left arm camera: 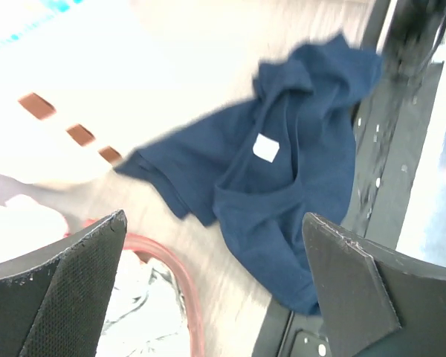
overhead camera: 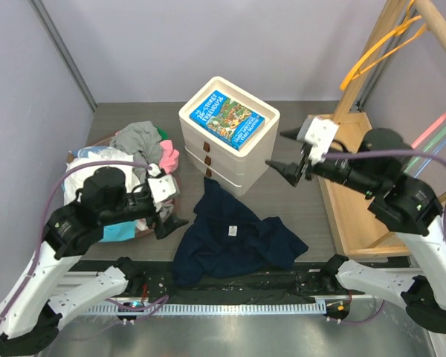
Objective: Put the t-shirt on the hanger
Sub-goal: Pick up the hanger from the clothesline, then place the T-shirt on the hanger.
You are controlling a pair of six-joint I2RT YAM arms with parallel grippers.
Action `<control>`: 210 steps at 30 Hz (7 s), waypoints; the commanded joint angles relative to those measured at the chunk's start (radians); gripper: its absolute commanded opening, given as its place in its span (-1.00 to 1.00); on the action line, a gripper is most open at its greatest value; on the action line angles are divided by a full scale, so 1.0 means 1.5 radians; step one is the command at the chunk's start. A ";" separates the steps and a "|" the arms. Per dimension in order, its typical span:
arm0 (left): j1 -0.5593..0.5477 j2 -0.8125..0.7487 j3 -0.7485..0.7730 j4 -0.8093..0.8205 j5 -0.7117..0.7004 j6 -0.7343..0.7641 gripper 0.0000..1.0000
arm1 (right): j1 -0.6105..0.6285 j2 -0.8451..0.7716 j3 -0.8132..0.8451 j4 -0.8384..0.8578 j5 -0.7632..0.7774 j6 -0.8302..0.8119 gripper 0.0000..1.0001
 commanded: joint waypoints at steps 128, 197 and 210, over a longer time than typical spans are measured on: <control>0.092 -0.147 -0.043 0.191 0.185 0.076 0.99 | -0.145 -0.055 -0.079 -0.122 -0.414 0.272 -0.98; 0.004 0.034 -0.154 0.121 0.144 0.032 -1.00 | 0.138 0.286 0.093 -0.339 -0.114 -0.127 -0.06; -0.005 -0.003 -0.163 0.113 0.091 -0.047 -0.21 | 0.128 0.147 -0.035 -0.289 -0.008 -0.116 -0.98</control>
